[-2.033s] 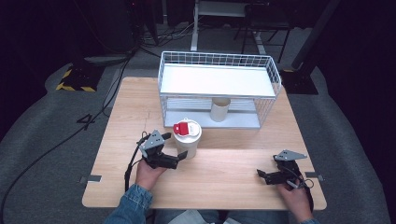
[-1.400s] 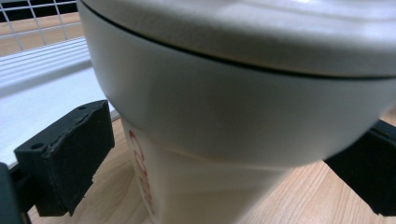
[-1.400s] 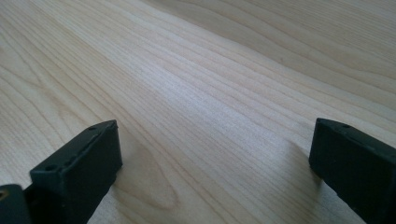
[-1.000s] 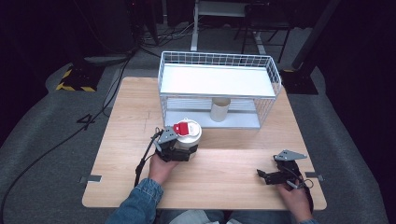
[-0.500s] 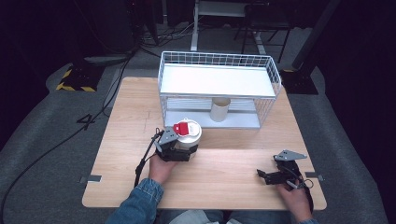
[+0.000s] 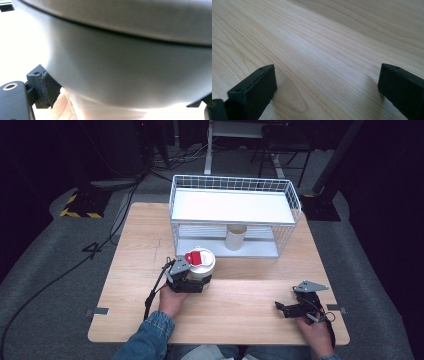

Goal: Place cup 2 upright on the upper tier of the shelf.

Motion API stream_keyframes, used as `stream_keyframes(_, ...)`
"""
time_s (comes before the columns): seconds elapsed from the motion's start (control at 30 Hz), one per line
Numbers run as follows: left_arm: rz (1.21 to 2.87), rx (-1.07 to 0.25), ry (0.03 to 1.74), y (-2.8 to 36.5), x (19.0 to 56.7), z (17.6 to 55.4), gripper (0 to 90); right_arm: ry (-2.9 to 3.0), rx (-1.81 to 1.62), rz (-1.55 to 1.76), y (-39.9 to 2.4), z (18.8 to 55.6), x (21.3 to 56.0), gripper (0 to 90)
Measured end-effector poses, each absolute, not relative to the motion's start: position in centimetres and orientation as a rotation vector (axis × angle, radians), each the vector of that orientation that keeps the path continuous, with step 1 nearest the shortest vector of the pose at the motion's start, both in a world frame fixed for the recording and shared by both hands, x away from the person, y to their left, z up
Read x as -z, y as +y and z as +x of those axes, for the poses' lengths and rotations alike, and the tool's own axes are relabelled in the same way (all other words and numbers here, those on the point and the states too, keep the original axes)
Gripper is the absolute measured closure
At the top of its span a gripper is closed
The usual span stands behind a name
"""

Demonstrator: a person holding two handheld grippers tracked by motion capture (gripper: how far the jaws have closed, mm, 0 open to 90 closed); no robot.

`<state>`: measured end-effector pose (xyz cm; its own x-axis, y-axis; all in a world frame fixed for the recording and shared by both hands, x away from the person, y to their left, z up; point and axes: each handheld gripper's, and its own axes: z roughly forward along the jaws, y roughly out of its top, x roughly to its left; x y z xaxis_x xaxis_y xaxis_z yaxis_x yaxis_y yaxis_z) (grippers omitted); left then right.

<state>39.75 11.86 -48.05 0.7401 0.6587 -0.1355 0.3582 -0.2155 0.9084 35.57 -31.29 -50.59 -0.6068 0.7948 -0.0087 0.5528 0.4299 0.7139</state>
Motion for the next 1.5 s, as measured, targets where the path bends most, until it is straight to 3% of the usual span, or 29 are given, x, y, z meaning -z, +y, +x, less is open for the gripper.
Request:
stream_keyframes(0.53, 1.828, -0.351, 0.806, 12.3, 46.9, 38.9, 12.0, 2.345, -0.975, 1.156, -31.2, 35.6, 50.6, 1.9)
stream_keyframes(1.5, 1.831, -0.369, 0.742, 13.2, 40.9, 36.6, 12.2, 2.336, -0.967, 1.171, -31.0, 35.7, 50.6, 0.7)
